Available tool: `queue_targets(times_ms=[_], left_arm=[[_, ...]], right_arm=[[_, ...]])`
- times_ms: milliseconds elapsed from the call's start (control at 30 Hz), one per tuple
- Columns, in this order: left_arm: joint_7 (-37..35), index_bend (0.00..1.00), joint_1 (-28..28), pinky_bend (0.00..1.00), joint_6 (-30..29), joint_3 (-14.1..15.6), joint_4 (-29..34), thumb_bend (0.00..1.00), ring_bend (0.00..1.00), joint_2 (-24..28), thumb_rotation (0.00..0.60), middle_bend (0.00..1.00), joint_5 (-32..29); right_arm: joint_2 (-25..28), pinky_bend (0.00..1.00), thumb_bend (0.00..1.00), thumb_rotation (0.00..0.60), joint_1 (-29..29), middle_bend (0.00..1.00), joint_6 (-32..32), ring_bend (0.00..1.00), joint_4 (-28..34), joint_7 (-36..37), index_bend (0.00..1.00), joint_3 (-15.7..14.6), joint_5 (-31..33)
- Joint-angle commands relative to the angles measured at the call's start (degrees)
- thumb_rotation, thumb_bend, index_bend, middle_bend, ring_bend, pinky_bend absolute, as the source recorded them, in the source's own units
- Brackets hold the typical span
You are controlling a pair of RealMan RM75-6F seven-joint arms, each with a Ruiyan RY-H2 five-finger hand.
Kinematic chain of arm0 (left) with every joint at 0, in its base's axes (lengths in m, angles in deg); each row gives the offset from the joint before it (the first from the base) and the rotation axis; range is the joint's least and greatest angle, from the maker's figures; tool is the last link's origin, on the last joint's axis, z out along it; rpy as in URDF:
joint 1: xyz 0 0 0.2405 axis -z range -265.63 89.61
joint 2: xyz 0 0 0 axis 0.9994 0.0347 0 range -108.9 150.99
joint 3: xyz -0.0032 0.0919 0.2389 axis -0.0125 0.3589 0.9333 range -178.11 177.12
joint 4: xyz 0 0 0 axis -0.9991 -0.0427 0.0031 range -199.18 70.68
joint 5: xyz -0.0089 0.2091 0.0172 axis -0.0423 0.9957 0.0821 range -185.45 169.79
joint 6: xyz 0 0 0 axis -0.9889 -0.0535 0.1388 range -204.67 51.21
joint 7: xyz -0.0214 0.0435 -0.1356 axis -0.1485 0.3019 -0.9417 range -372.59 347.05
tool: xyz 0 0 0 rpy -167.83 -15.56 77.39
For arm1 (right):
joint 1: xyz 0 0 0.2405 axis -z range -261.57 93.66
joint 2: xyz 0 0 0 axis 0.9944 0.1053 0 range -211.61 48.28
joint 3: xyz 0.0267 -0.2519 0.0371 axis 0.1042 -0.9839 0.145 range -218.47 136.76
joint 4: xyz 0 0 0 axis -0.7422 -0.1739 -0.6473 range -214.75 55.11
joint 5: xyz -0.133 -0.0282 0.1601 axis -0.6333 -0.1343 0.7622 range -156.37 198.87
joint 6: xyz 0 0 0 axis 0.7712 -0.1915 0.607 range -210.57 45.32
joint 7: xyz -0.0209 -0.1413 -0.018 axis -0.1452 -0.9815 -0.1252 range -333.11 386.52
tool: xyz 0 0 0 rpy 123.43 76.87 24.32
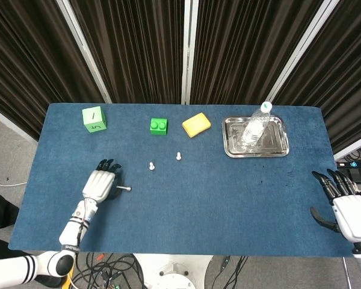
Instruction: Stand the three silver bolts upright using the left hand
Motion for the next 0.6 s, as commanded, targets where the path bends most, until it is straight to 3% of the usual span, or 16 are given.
queue_targets(times_ms=[33, 600], left_arm=[[3.56, 0.54, 1.16, 0.00, 0.03, 0.03, 1.32, 0.41, 0.00, 0.87, 0.600, 0.18, -0.40], [14.24, 0.52, 5.11, 0.00, 0.96, 0.27, 4.28, 0.40, 0.00, 1.11, 0.600, 0.18, -4.14]], right_arm=[[-0.03, 0.00, 0.25, 0.600, 0.03, 0.16, 0.03, 0.00, -0.06, 0.06, 0.06, -0.01, 0.01], [-0.40, 0.00, 0.25, 0.600, 0.23, 0.16, -0.12, 0.00, -0.78, 0.62, 0.06, -0.02, 0.53]])
